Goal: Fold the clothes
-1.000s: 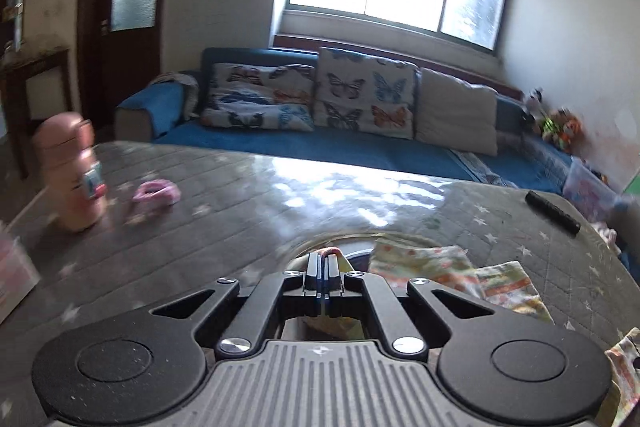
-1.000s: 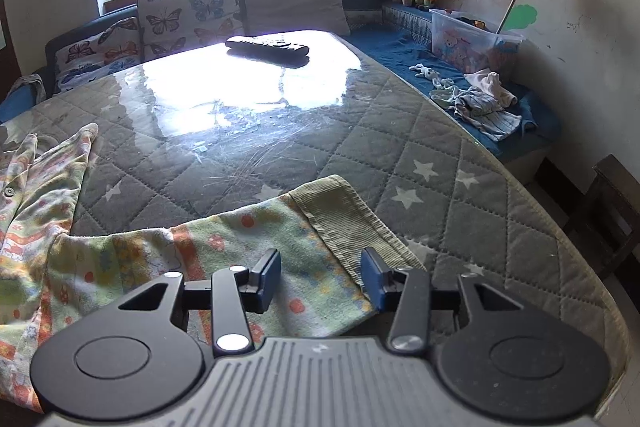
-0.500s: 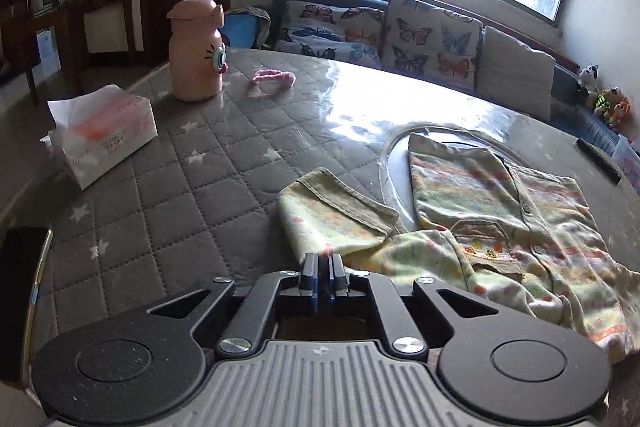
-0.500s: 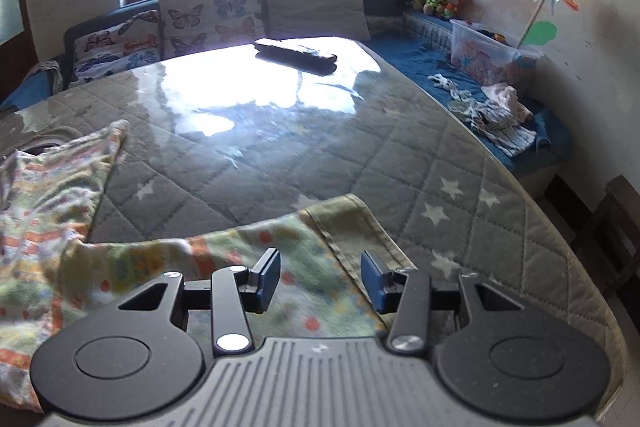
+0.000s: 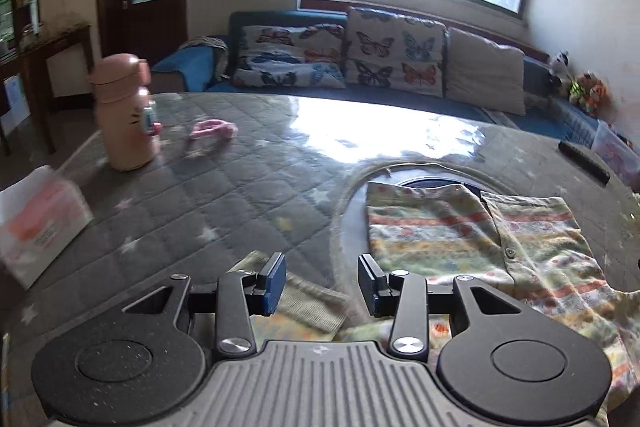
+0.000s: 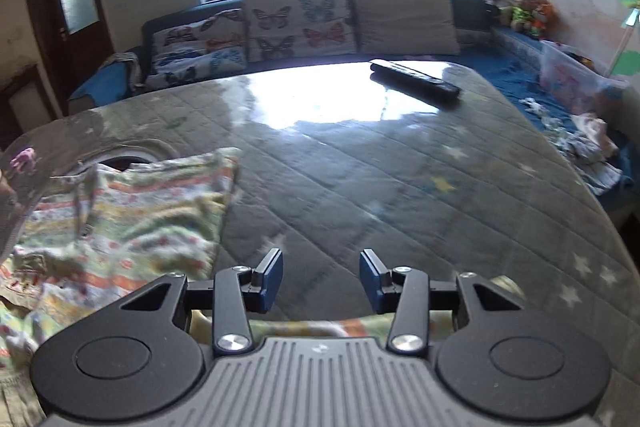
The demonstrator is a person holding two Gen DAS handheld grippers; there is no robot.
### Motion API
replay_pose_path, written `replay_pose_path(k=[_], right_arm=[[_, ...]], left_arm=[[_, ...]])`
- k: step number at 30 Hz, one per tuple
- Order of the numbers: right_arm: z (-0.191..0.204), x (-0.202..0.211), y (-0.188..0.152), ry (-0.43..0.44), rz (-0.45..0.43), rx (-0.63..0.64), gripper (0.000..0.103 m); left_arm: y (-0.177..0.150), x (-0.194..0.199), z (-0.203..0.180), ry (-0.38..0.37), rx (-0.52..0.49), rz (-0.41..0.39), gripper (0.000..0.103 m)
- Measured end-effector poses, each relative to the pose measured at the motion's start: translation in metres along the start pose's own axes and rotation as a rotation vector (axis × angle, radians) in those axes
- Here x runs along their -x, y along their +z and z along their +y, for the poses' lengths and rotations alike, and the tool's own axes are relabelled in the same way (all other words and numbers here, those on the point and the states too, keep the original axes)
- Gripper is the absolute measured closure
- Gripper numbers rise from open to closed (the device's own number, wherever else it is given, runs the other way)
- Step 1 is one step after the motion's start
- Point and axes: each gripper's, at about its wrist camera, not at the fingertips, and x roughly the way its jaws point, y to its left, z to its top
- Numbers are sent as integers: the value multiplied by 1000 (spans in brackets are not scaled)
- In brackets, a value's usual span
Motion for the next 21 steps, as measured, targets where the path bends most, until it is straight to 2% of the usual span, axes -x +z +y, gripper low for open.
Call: replay_pose_path(k=[5,8,15,16,18,21], right_arm=[[25,-36,24,77,23,35,61],[36,-57,37,100,37,52,65],[49,-94,56,118,58,58,67],[50,-98,58,121,61,57,69],[51,-104,61,124,67,57,73],[52,-113,63,122,77,55,76]], left_arm=[[22,-62,-21,-37,-39,63,62],[33,-92,-35,-44,-77,71,62],[46,-135,-49,-28,-143,93,63],[46,-138,-49,-34,-147,96,66],[47,-144,-49,-48,-154,103,84],[46,-149,-48,-63,-160,105,96]])
